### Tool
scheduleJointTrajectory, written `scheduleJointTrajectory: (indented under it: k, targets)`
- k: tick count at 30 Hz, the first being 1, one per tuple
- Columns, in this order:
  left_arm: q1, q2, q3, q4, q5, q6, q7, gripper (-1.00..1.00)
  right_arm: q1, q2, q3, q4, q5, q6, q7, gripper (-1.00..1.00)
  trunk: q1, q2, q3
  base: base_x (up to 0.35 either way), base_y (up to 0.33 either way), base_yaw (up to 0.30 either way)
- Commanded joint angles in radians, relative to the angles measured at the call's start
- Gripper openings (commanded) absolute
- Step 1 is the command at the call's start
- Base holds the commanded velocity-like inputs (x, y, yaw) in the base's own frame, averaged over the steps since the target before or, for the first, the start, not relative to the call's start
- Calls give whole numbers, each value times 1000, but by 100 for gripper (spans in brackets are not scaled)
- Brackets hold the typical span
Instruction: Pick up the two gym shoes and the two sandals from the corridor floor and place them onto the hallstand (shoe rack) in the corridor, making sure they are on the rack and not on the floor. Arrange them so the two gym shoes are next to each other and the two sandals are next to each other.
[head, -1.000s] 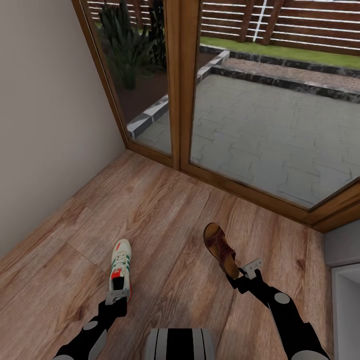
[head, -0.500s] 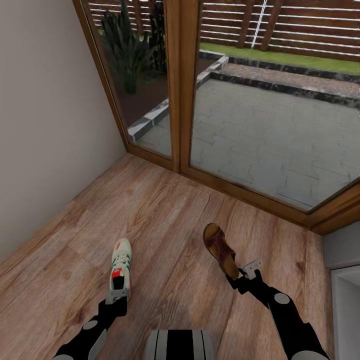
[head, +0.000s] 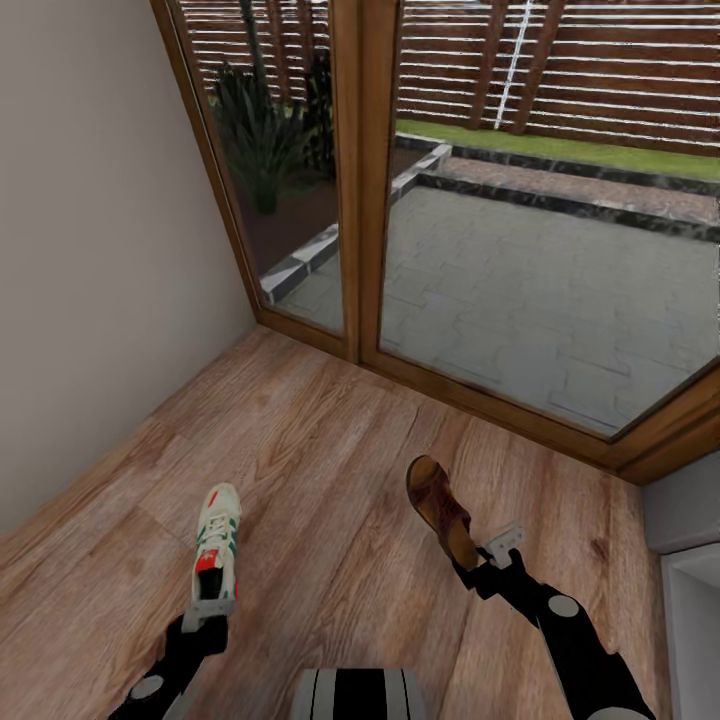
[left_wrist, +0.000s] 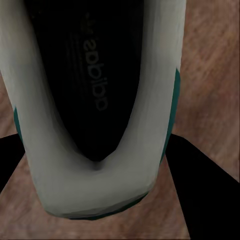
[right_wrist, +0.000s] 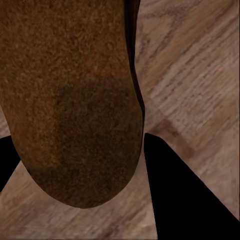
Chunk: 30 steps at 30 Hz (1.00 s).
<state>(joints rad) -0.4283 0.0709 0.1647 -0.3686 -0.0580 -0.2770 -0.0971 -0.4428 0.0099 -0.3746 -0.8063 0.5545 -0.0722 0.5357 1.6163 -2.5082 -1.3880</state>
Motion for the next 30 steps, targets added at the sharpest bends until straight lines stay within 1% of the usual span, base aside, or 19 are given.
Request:
scheduleJointTrajectory:
  k: [1, 4, 6, 7, 9, 10, 11, 12, 13, 14, 15, 16, 18, 19, 20, 21, 23, 26, 30]
  targets:
    - [19, 2, 6, 37, -10, -18, -9, -100, 2, 1, -7, 12, 1, -6, 6, -100, -1, 0, 4, 0, 0, 0]
    - [41, 4, 7, 41, -9, -44, -7, -100, 19, 0, -20, 49, -2, -10, -4, -100, -2, 1, 15, 0, 0, 0]
    - [56, 5, 7, 41, -7, -53, -6, -100, 36, 0, -56, 67, -3, -18, -32, -100, -3, 1, 23, 0, 0, 0]
    - [65, 5, 7, 40, -7, -57, -6, -100, 50, 0, -90, 75, -3, -31, -59, -100, -3, 1, 27, 0, 0, 0]
    - [72, 5, 7, 40, -6, -60, -6, -100, 63, 1, -124, 82, -3, -51, -85, -100, -4, 2, 34, 0, 0, 0]
    - [77, 4, 7, 41, -6, -64, -6, -100, 76, 3, -154, 88, -4, -77, -106, -100, -5, 2, 38, 0, 0, 0]
    - [79, 4, 7, 41, -5, -66, -6, -100, 82, 3, -167, 92, -4, -93, -114, -100, -5, 2, 43, 0, 0, -6]
    - [82, 4, 7, 43, -5, -70, -6, -100, 93, 3, -190, 106, -4, -124, -127, -100, -5, 3, 47, 0, 0, -33]
    - [83, 4, 7, 43, -5, -72, -6, -100, 97, 3, -200, 114, -4, -140, -131, -100, -6, 3, 52, 0, 0, -47]
    - [86, 4, 7, 44, -6, -76, -6, -100, 104, 3, -219, 136, -4, -171, -138, -100, -6, 3, 57, 0, 0, -73]
    - [88, 4, 7, 44, -6, -78, -6, -100, 107, 2, -229, 149, -4, -185, -141, -100, -7, 3, 62, 0, 0, -84]
    - [95, 4, 7, 44, -6, -84, -6, -100, 111, 2, -250, 178, -4, -213, -149, -100, -7, 4, 67, 0, 0, -100]
    - [104, 4, 7, 44, -6, -90, -6, -100, 115, 1, -274, 207, -4, -239, -160, -100, -8, 4, 77, 0, 0, -109]
    - [113, 3, 7, 44, -6, -98, -6, -100, 117, 1, -301, 235, -4, -261, -176, -100, -9, 4, 82, 0, 0, -118]
    - [117, 3, 7, 44, -6, -102, -5, -100, 118, 0, -314, 248, -4, -270, -183, -100, -9, 5, 87, 0, 0, -120]
    - [123, 2, 7, 44, -6, -111, -5, -100, 119, 0, -339, 271, -4, -283, -199, -100, -10, 5, 93, 0, 0, -124]
    - [129, 1, 7, 44, -7, -124, -5, -100, 120, 0, -367, 296, -3, -295, -215, -100, -10, 5, 103, 0, 0, -126]
    - [136, -2, 6, 45, -9, -135, -5, -100, 120, -1, -386, 320, -3, -303, -232, -100, -12, 6, 119, 0, 0, -128]
    - [145, -3, 6, 45, -9, -141, -5, -100, 121, -1, -395, 344, -2, -316, -256, -100, -14, 7, 141, 0, 0, -129]
